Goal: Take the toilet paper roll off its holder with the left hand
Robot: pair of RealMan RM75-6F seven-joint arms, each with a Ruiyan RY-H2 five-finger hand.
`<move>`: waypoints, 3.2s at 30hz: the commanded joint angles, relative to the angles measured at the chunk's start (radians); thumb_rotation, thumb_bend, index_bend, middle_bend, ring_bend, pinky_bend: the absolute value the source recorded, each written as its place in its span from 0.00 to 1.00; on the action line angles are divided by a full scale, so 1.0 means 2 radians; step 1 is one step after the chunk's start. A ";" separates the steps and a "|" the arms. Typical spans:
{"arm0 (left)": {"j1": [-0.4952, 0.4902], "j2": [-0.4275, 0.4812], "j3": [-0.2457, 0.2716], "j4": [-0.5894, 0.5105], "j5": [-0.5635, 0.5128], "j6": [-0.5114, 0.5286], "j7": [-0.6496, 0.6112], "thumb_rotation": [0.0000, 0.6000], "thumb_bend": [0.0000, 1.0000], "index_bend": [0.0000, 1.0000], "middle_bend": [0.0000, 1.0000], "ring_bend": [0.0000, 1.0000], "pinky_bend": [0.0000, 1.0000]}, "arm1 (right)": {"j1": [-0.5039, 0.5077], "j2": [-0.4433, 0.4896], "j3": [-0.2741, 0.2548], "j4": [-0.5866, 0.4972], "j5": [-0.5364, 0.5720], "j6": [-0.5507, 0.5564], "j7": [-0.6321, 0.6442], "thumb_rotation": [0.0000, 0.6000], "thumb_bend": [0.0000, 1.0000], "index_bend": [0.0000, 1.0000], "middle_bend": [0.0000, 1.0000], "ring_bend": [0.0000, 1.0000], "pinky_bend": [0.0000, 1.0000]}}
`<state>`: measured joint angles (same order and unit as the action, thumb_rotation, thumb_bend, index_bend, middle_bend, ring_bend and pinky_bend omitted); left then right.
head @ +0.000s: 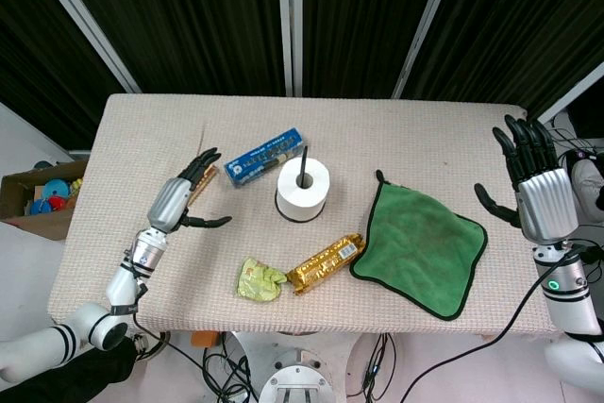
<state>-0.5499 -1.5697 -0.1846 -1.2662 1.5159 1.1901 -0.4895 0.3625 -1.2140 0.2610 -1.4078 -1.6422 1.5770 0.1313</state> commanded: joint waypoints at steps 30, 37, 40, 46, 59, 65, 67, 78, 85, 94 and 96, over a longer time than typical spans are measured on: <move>-0.098 -0.180 -0.020 0.202 -0.026 -0.049 -0.024 0.57 0.00 0.00 0.02 0.03 0.20 | -0.026 0.030 -0.023 -0.002 0.010 0.029 0.031 1.00 0.23 0.00 0.00 0.00 0.00; -0.129 -0.219 -0.026 0.248 -0.033 -0.071 -0.034 0.58 0.00 0.00 0.01 0.02 0.18 | -0.028 0.033 -0.024 0.000 0.010 0.032 0.037 1.00 0.23 0.00 0.00 0.00 0.00; -0.138 -0.230 -0.026 0.259 -0.033 -0.074 -0.041 0.57 0.00 0.00 0.01 0.02 0.18 | -0.030 0.034 -0.024 0.001 0.012 0.032 0.040 1.00 0.23 0.00 0.00 0.00 0.00; -0.159 -0.248 -0.036 0.286 -0.044 -0.093 -0.051 0.58 0.00 0.00 0.01 0.02 0.18 | -0.031 0.032 -0.025 0.006 0.017 0.031 0.048 1.00 0.23 0.00 0.00 0.00 0.00; -0.181 -0.269 -0.054 0.318 -0.062 -0.102 -0.095 1.00 0.07 0.06 0.21 0.06 0.18 | -0.032 0.035 -0.023 0.010 0.022 0.031 0.055 1.00 0.23 0.00 0.00 0.00 0.00; -0.182 -0.270 -0.063 0.314 -0.067 -0.084 -0.113 1.00 0.15 0.22 0.35 0.17 0.20 | -0.032 0.036 -0.022 0.012 0.025 0.030 0.058 1.00 0.23 0.00 0.00 0.00 0.00; -0.180 -0.267 -0.064 0.307 -0.067 -0.076 -0.118 1.00 0.17 0.27 0.39 0.21 0.21 | -0.033 0.035 -0.023 0.012 0.025 0.030 0.058 1.00 0.23 0.00 0.00 0.00 0.00; -0.175 -0.168 -0.098 0.146 -0.065 -0.028 -0.075 1.00 0.17 0.30 0.42 0.23 0.21 | -0.035 0.040 -0.022 0.003 0.022 0.037 0.055 1.00 0.24 0.00 0.00 0.00 0.00; -0.167 -0.040 -0.176 -0.077 -0.111 -0.016 0.041 1.00 0.17 0.30 0.42 0.23 0.21 | -0.035 0.037 -0.023 -0.001 0.019 0.040 0.053 1.00 0.25 0.00 0.00 0.00 0.00; -0.122 0.084 -0.233 -0.251 -0.174 0.016 0.153 1.00 0.17 0.30 0.42 0.23 0.21 | -0.036 0.040 -0.023 -0.015 0.009 0.048 0.045 1.00 0.25 0.00 0.00 0.00 0.00; -0.103 0.105 -0.227 -0.277 -0.171 0.026 0.159 1.00 0.17 0.30 0.42 0.23 0.21 | -0.037 0.039 -0.025 -0.015 0.008 0.048 0.043 1.00 0.25 0.00 0.00 0.00 0.00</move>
<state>-0.8141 -1.4293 -0.6201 -1.7426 1.1987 1.2024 -0.2128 0.2893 -1.1364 0.2121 -1.4378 -1.6263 1.6737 0.2185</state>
